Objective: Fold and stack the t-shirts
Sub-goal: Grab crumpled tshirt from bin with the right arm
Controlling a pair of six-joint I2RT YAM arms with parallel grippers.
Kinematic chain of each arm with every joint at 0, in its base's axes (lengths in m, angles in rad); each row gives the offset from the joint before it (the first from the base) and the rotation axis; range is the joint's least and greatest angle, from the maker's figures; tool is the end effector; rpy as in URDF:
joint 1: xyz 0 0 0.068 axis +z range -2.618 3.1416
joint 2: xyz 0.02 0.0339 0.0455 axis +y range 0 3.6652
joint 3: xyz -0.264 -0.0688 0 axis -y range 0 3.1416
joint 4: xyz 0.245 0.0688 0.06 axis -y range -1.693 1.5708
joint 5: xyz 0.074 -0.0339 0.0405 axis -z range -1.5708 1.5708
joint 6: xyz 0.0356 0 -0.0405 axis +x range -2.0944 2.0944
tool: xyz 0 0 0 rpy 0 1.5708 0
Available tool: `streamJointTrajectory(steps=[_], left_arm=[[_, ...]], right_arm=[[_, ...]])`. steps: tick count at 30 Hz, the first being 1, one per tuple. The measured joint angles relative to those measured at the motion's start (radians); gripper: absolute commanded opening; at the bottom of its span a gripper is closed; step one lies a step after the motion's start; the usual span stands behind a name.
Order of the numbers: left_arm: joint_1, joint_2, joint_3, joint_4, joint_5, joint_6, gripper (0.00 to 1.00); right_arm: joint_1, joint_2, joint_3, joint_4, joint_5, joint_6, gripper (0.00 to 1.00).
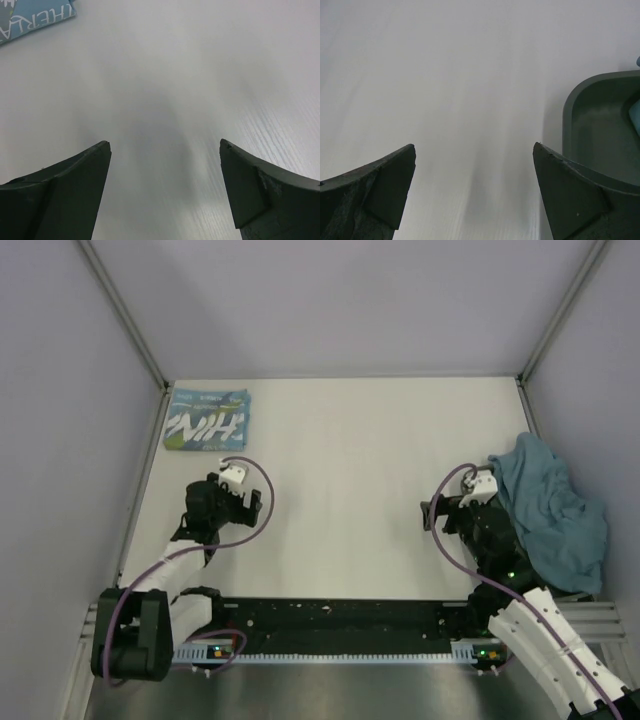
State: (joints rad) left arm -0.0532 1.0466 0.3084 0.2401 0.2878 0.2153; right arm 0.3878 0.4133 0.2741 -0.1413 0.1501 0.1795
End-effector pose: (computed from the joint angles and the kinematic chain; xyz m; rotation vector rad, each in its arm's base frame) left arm 0.2036 -0.0210 0.1699 0.4483 2.0029 -0.1969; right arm 0.1262 0.0458 0.2147 -0.0883 1.8537 0.2565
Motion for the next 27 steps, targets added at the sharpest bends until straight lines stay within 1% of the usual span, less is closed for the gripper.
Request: streamJointTrajectory(steps=[3,6,8,11,13,15,16,17,19,20,21,22,25,27], left_arm=[[0.0,0.021,0.006,0.003,-0.01,-0.004,0.94],[0.0,0.069,0.054,-0.031,0.012,0.032,0.91],[0.0,0.12,0.139,-0.098,0.023,0.055,0.87],[0.0,0.225,0.38,-0.271,0.083,0.1,0.87],[0.0,0.261,0.51,-0.354,0.148,0.132,0.87],[0.0,0.264,0.578,-0.413,0.208,0.164,0.88],[-0.002,0.257,0.584,-0.433,0.229,0.179,0.88],[-0.004,0.252,0.581,-0.452,0.241,0.189,0.88],[-0.012,0.241,0.546,-0.482,0.254,0.21,0.88],[-0.015,0.238,0.527,-0.498,0.256,0.217,0.88],[-0.018,0.238,0.507,-0.509,0.257,0.225,0.88],[-0.02,0.238,0.488,-0.515,0.258,0.23,0.88],[-0.021,0.238,0.446,-0.532,0.263,0.242,0.88],[-0.021,0.238,0.436,-0.533,0.271,0.25,0.88]], right_arm=[[0.0,0.006,0.006,-0.001,0.005,0.008,0.99],[0.0,0.066,0.081,-0.028,0.016,0.017,0.99],[0.0,0.127,0.175,-0.051,0.033,0.026,0.99],[-0.003,0.255,0.368,-0.093,0.087,0.026,0.99],[-0.03,0.346,0.5,-0.136,0.17,0.029,0.99],[-0.139,0.416,0.583,-0.164,0.222,0.05,0.99],[-0.223,0.433,0.59,-0.17,0.223,0.069,0.99],[-0.304,0.442,0.589,-0.18,0.224,0.087,0.99],[-0.517,0.465,0.574,-0.205,0.214,0.145,0.97],[-0.604,0.482,0.562,-0.214,0.219,0.172,0.96],[-0.654,0.5,0.555,-0.221,0.224,0.193,0.96],[-0.689,0.526,0.548,-0.227,0.232,0.209,0.96],[-0.701,0.639,0.545,-0.219,0.248,0.228,0.95],[-0.7,0.726,0.545,-0.209,0.251,0.23,0.9]])
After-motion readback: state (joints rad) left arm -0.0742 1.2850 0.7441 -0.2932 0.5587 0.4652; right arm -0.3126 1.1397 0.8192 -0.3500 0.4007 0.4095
